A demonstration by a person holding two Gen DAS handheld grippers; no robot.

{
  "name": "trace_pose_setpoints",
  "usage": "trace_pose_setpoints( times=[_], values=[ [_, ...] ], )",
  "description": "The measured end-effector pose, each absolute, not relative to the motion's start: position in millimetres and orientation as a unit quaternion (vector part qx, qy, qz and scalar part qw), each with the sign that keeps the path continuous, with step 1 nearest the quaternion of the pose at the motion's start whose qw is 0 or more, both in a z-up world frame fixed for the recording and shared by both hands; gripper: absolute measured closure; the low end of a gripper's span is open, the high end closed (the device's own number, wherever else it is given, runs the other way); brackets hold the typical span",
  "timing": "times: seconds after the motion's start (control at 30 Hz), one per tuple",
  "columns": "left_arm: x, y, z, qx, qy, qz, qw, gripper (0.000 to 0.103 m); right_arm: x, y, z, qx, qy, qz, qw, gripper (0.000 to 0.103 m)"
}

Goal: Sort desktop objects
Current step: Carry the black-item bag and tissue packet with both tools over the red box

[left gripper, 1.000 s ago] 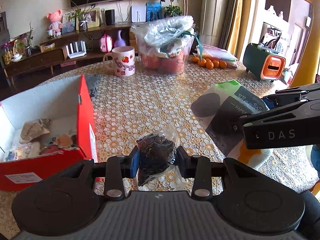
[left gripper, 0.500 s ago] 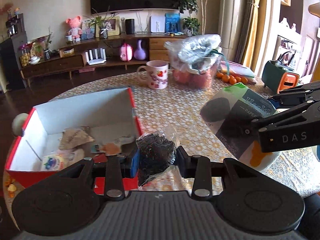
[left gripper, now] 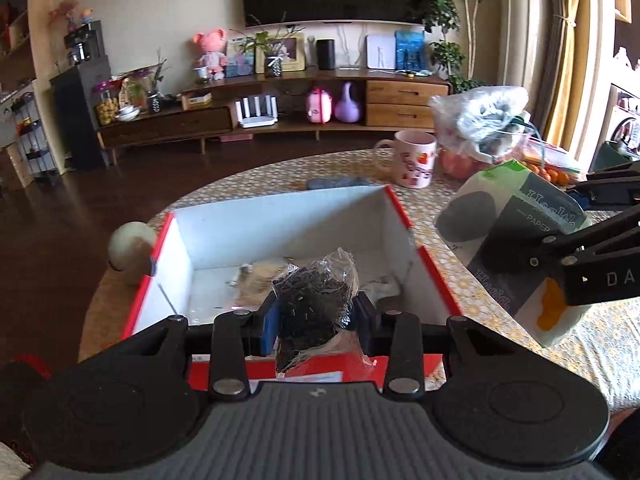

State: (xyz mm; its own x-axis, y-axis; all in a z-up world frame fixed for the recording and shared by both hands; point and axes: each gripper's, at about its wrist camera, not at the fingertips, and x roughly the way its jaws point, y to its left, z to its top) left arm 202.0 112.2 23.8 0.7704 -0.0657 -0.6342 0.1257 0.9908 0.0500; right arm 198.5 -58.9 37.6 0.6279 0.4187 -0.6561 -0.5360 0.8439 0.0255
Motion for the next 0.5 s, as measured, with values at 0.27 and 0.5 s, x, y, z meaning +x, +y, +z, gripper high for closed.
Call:
trace_pose_setpoints(
  times=[0.27,0.5],
  values=[
    [227,141,21,0.051,0.341,-0.032,0.938,0.066,220,-25,36,-0.089,0.338,0.276,0.895,0.046],
    [258,155,4,0.064,0.36,-0.018,0.93,0.066,239,0,29,-0.088,0.329,0.283,0.896,0.046]
  ],
)
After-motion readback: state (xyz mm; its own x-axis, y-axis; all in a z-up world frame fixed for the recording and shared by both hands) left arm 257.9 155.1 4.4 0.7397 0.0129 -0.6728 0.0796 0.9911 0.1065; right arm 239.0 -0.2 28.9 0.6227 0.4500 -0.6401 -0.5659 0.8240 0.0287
